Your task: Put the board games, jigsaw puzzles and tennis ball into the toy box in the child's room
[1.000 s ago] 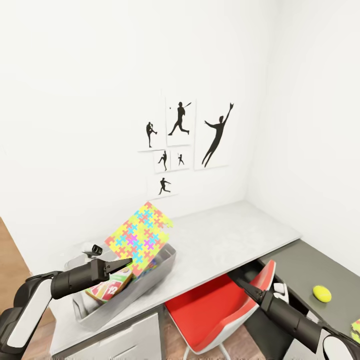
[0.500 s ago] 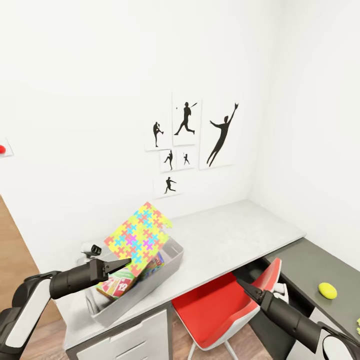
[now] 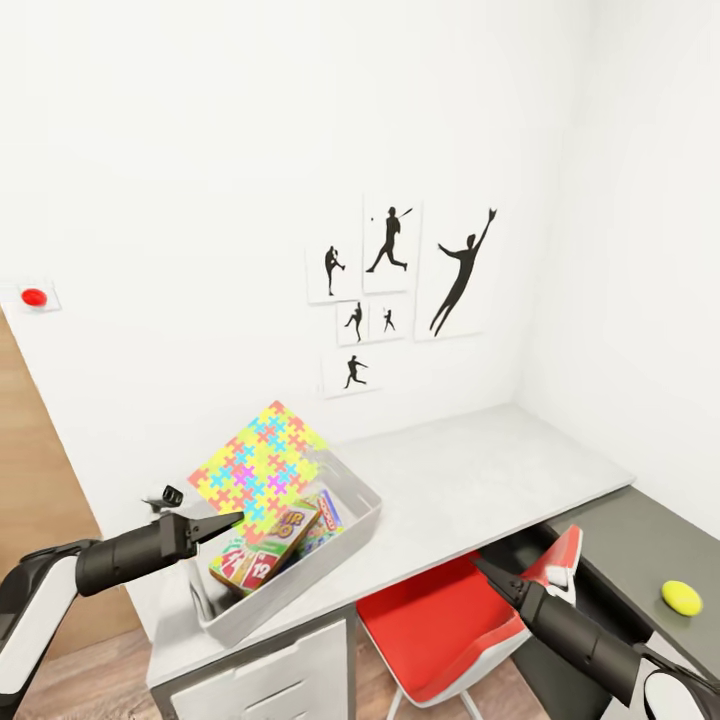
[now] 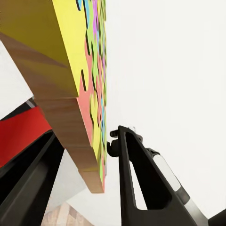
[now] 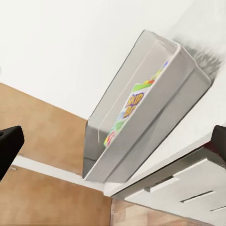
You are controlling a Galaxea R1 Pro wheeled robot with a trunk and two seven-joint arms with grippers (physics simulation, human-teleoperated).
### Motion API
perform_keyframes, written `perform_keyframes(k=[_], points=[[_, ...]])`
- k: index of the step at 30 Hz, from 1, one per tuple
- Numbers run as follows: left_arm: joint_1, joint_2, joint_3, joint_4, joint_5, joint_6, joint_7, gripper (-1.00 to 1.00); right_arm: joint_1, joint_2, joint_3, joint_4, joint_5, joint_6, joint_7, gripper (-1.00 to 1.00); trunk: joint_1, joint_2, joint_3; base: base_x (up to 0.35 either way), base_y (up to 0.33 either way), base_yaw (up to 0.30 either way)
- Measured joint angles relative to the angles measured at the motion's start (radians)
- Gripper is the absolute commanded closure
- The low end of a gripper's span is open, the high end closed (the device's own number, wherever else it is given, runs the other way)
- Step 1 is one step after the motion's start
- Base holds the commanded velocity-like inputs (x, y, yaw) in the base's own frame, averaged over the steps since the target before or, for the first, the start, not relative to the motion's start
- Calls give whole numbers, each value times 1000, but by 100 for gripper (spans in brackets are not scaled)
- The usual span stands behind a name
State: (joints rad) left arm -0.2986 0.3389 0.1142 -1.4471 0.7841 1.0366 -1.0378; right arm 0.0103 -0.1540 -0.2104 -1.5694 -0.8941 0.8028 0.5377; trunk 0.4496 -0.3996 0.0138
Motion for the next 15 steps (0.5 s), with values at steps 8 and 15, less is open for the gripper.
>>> perform_keyframes(k=[8, 15], points=[[0, 0, -1, 0, 0, 0, 0, 100, 0, -1, 1, 1, 0, 0, -2, -100, 0, 0, 5, 0, 0, 216], [0, 0, 0, 0, -1, 0, 0, 100, 0, -3, 3, 0, 0, 0, -2, -100, 0, 0, 0, 0, 0, 22]])
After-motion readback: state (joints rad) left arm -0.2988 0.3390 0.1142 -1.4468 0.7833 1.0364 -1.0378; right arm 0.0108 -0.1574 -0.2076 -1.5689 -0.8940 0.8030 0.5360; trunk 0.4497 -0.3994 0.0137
